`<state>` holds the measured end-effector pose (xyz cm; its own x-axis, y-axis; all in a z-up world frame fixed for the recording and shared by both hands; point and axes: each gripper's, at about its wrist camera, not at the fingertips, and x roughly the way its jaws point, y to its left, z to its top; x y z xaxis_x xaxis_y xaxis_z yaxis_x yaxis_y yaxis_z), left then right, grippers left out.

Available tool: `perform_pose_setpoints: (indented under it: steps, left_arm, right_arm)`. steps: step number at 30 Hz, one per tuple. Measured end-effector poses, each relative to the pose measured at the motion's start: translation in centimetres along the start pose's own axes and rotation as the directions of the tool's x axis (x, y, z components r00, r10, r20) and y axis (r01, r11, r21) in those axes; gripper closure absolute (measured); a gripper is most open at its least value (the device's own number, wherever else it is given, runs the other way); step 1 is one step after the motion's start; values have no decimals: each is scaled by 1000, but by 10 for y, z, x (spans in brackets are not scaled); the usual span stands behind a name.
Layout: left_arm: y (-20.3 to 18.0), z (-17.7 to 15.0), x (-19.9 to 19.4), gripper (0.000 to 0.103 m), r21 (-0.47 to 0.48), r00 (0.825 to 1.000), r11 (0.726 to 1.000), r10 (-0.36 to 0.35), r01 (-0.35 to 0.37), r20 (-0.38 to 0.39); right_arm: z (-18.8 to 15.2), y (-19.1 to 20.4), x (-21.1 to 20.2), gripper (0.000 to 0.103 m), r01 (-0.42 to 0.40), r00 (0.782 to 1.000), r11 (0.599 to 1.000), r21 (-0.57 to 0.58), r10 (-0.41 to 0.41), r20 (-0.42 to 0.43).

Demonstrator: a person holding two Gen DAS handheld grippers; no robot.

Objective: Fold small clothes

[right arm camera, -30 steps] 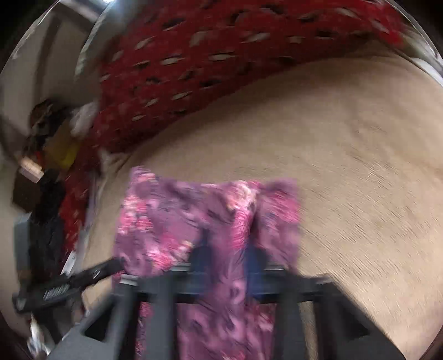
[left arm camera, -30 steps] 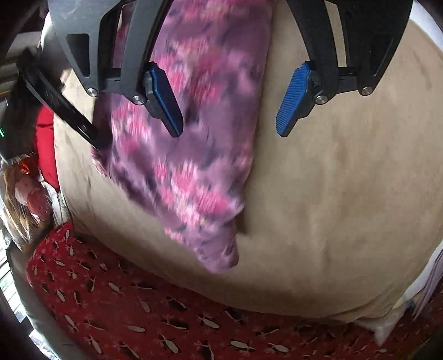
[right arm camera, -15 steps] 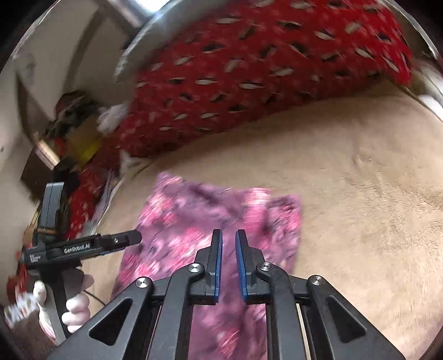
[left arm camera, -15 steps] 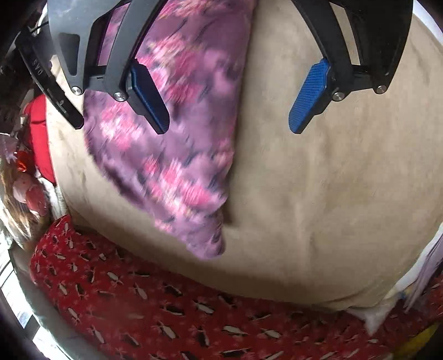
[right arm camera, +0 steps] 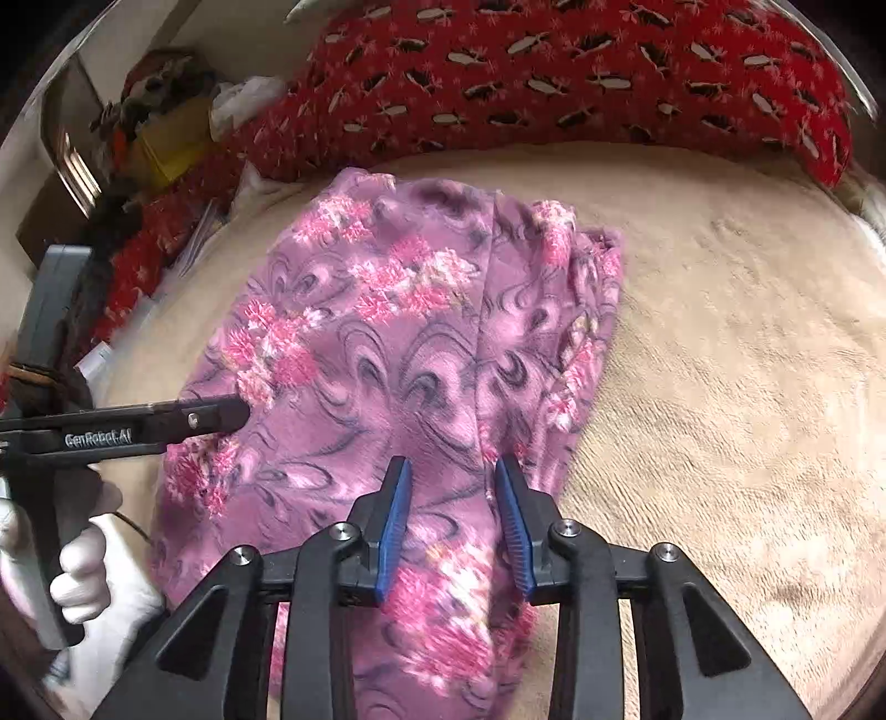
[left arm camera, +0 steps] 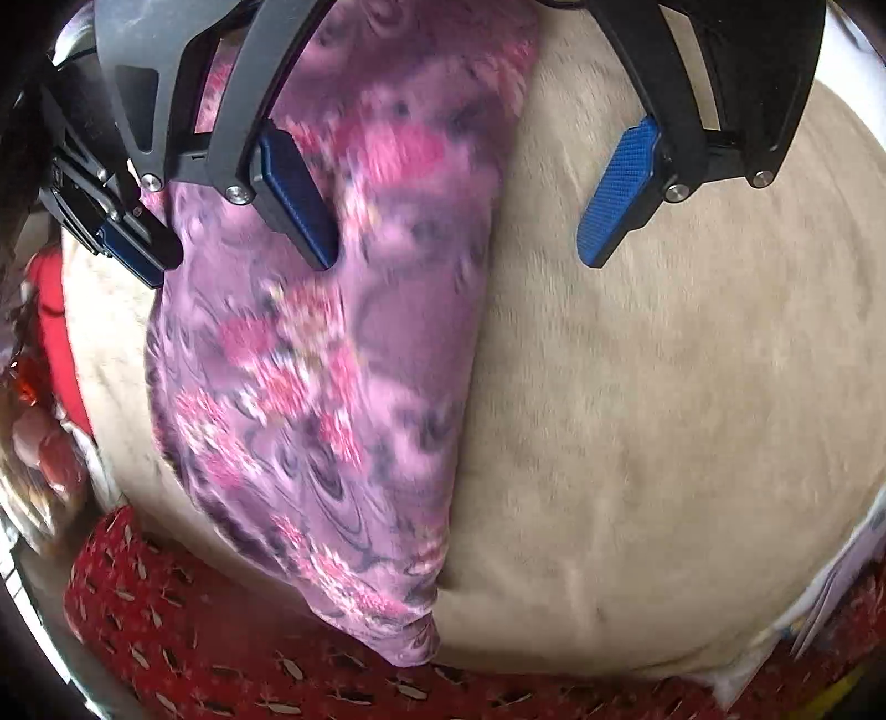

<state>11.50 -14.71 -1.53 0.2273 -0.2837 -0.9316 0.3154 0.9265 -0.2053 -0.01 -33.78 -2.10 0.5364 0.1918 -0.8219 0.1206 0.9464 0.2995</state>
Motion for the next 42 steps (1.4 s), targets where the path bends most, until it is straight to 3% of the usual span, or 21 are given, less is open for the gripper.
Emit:
perform_pose_setpoints:
  steps: [3, 5, 7, 8, 12, 17, 22, 29, 35, 42]
  left_arm:
    - [2, -15, -16, 14, 20, 1000, 1000, -1, 1, 30]
    - [5, -29, -11, 13, 24, 1000, 1000, 7, -7, 9]
    - [9, -42, 2, 12, 12, 999, 1000, 20, -20, -28]
    - [8, -49, 1, 11, 18, 999, 999, 34, -34, -6]
    - [-2, -67, -9, 10, 85, 996, 992, 90, -90, 14]
    - [7, -96, -28, 10, 61, 992, 991, 120, -123, 40]
    - [12, -126, -46, 10, 79, 981, 980, 178, -184, 76]
    - [-1, -165, -57, 10, 120, 955, 954, 256, -274, 148]
    - [4, -189, -63, 10, 115, 957, 957, 251, -268, 145]
    - [4, -181, -70, 10, 103, 955, 959, 246, -265, 167]
  right_arm:
    - [-3, 1, -21, 67, 2, 1000, 1000, 30, -2, -2]
    - [-11, 2, -28, 54, 1, 1000, 1000, 19, -1, 3]
    - [-28, 2, -19, 47, 52, 998, 999, 12, -52, -47]
    - [-39, 0, -11, 44, 67, 994, 998, 16, -65, -88]
    - [-52, 0, -17, 37, 97, 993, 994, 39, -94, -73]
    - [-59, 8, -30, 18, 207, 970, 978, 19, -202, -134]
    - [-73, 18, -55, 16, 274, 955, 961, 39, -267, -132]
    - [-92, 51, -86, 15, 351, 936, 935, -53, -351, 6]
    - [-89, 66, -97, 15, 361, 931, 929, -79, -355, 84]
    - [-97, 72, -109, 15, 354, 932, 933, -66, -346, 104]
